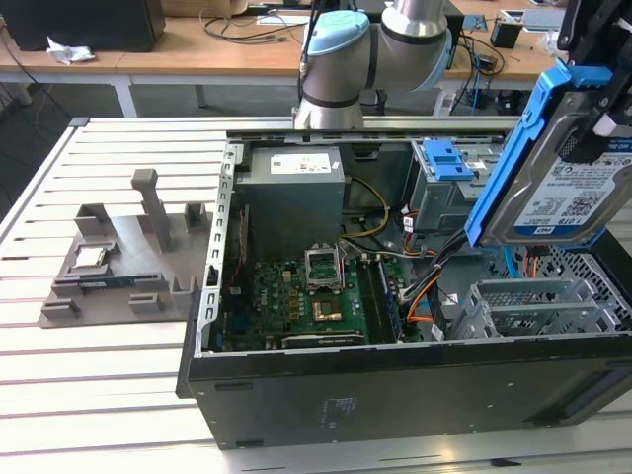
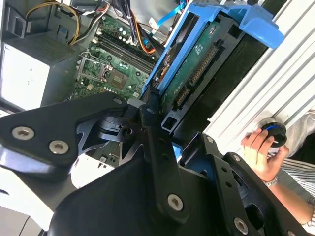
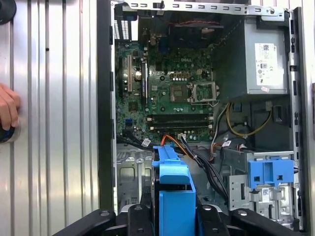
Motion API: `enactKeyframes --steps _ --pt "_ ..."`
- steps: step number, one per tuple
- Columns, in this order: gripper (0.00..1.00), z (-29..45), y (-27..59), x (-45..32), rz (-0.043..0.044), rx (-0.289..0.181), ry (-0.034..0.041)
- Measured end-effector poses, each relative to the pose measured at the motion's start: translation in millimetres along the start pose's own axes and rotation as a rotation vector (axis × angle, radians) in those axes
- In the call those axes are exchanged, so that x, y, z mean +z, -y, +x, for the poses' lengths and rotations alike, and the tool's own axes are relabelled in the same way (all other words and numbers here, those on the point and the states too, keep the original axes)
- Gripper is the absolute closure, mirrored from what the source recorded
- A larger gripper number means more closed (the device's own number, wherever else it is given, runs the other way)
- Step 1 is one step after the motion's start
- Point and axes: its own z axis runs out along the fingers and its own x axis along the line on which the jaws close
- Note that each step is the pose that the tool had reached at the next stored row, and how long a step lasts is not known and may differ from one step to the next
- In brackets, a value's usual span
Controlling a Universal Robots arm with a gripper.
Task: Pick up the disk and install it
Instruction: 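Pick up the disk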
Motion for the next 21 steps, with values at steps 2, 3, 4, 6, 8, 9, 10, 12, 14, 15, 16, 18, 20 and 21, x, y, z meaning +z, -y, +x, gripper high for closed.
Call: enactKeyframes --steps 2,3,4,6,8,9,10,12,14,15,16,18,20,21 --pt "0.63 0.1 1.4 1.4 0.0000 0.000 -0.0001" --pt "0.63 0.1 2.0 1.9 0.0000 0.000 -0.0002" --pt "0.63 0.2 2.6 2.6 0.0000 0.000 -0.0002" --pt "0.63 0.4 5.3 5.2 0.0000 0.000 -0.0008" --pt "0.63 0.5 7.3 7.1 0.0000 0.000 -0.0014" --pt "0.63 0.6 8.5 8.3 -0.0001 0.000 -0.0016" --pt "0.63 0.7 9.8 9.6 -0.0003 0.000 -0.0018" --pt "0.63 1.0 13.9 14.6 -0.0006 0.000 -0.0022" --pt "0.63 1.2 16.7 18.1 -0.0009 0.000 -0.0025" --pt "0.63 1.4 17.8 19.7 -0.0010 0.000 -0.0027" --pt "0.63 1.5 18.8 21.0 -0.0010 0.000 -0.0029" --pt "0.63 1.7 20.9 23.9 -0.0012 0.000 -0.0032" --pt "0.63 2.0 24.4 28.0 -0.0013 0.000 -0.0040" --pt "0.63 2.1 26.3 29.8 -0.0013 0.000 -0.0048"
